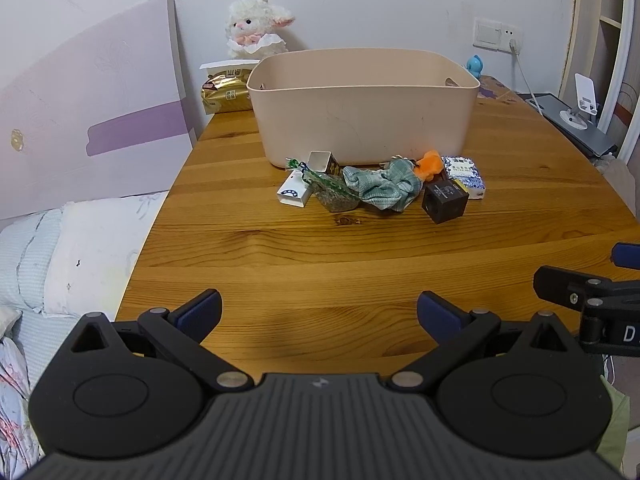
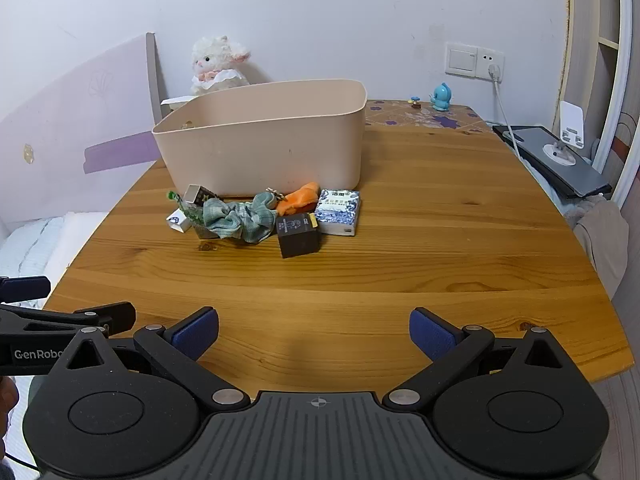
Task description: Organize objects
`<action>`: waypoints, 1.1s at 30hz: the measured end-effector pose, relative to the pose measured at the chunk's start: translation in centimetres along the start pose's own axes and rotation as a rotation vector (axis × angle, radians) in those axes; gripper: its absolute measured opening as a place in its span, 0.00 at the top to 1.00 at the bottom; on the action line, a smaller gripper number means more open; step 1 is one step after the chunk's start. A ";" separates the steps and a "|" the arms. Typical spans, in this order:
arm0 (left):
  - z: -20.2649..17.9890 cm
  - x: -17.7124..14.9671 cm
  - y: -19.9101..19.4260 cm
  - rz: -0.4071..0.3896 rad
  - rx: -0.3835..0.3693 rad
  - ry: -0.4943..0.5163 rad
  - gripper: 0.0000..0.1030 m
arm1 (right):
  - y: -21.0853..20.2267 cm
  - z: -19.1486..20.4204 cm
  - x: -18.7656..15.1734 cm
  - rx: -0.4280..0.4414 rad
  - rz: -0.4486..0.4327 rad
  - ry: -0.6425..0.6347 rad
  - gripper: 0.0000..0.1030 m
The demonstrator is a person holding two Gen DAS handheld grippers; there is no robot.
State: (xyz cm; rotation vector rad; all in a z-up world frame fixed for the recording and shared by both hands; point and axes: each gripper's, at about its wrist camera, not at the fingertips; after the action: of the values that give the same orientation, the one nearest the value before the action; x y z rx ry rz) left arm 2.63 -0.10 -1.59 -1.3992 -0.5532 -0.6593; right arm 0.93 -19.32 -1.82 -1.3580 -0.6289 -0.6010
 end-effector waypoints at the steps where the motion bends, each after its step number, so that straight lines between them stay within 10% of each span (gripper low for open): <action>1: 0.0 0.0 0.0 0.000 0.000 0.000 0.00 | 0.1 0.0 0.0 0.000 0.001 -0.001 0.00; 33: 0.5 0.9 1.5 0.022 -0.010 -0.011 0.00 | 1.5 0.0 0.8 0.031 0.009 0.000 0.00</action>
State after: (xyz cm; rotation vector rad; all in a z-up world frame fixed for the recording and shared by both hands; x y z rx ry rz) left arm 4.34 0.39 -1.98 -1.4175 -0.5432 -0.6376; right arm 2.54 -19.17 -2.26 -1.3311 -0.6289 -0.5820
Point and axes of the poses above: each gripper's, at about its wrist camera, not at the fingertips, and y roughly the way its jaws point, z to its left, x to its top, and after that the axes turned 1 degree about y, right-handed
